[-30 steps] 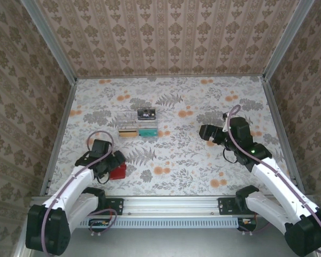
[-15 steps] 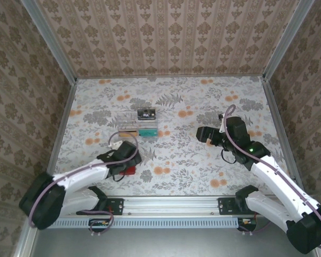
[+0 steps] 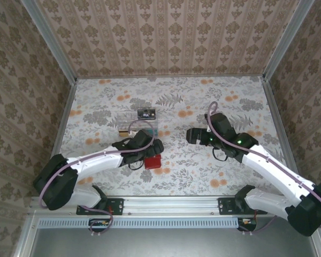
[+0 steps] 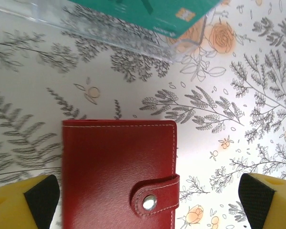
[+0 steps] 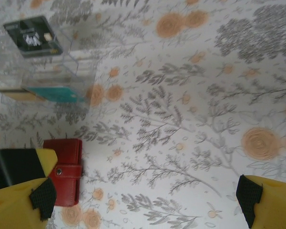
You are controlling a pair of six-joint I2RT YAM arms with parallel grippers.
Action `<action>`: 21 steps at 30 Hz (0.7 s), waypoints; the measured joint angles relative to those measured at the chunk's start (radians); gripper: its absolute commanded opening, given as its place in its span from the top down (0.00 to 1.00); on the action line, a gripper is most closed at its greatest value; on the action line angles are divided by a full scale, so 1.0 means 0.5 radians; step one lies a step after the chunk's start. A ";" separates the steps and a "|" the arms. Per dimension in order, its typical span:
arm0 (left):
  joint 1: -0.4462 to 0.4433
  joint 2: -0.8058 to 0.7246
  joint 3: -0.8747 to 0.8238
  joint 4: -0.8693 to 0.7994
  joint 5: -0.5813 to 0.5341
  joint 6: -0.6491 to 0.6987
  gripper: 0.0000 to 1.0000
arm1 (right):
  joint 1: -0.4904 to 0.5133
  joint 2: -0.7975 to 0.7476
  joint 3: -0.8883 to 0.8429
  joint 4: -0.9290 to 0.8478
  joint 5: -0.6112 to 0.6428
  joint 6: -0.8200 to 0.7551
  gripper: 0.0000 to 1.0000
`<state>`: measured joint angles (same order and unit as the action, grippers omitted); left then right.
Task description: Take the credit cards out of the card holder
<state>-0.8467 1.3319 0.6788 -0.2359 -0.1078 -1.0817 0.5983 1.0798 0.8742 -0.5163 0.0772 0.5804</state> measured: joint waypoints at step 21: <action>0.732 -1.221 -0.181 -0.797 0.049 0.191 0.00 | 0.947 1.428 0.978 -0.258 0.422 0.089 0.68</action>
<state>-0.4808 0.7212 0.5884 -0.6342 -0.0834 -0.9863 1.0718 1.7939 1.3632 -0.6453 0.2882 0.6250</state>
